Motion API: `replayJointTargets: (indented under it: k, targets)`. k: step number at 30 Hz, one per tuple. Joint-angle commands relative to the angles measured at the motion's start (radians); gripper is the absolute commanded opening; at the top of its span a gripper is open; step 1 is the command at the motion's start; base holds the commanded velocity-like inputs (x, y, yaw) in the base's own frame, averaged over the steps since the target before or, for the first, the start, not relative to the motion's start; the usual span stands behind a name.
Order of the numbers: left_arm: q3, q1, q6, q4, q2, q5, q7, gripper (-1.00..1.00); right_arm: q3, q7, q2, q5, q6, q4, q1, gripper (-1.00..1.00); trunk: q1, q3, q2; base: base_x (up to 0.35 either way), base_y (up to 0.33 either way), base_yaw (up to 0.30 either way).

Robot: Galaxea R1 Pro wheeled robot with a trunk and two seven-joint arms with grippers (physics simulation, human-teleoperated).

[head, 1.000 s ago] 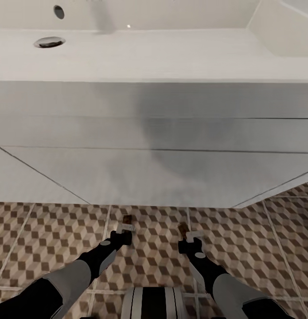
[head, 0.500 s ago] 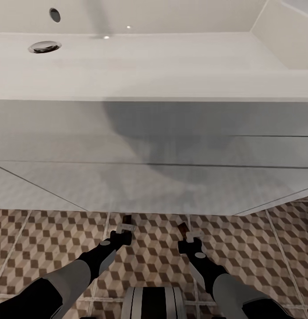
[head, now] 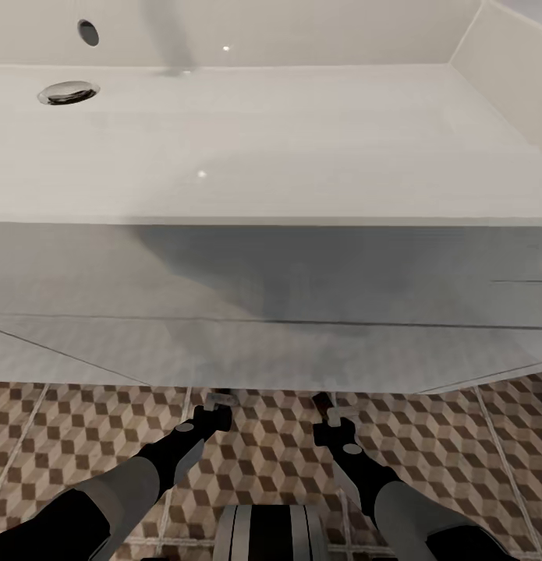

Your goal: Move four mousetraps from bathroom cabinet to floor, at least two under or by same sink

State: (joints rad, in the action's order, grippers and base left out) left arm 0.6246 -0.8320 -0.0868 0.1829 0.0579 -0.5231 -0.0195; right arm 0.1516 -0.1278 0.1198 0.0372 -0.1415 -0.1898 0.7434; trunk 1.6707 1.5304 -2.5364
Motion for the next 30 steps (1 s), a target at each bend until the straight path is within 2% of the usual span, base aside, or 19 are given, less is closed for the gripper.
replayJointTargets:
  k: [1,19,30]
  targets:
    - [0.008,-0.001,-0.005,-0.002,0.0,-0.011,-0.002,-1.0,0.008,-0.006,0.0,0.004,-0.003,0.001,0.001,-1.0,0.0,0.001,0.0,0.044,0.0,0.0]
    - [0.008,-0.001,-0.005,-0.002,0.0,-0.011,-0.002,-1.0,0.008,-0.006,0.0,0.004,-0.003,0.001,0.001,-1.0,0.0,0.001,0.0,0.008,0.0,0.0]
    - [0.004,-0.001,-0.005,-0.002,-0.001,-0.011,-0.002,-1.0,0.008,-0.005,0.0,0.004,-0.004,0.001,0.001,-1.0,0.0,0.001,0.0,0.153,0.0,0.0]
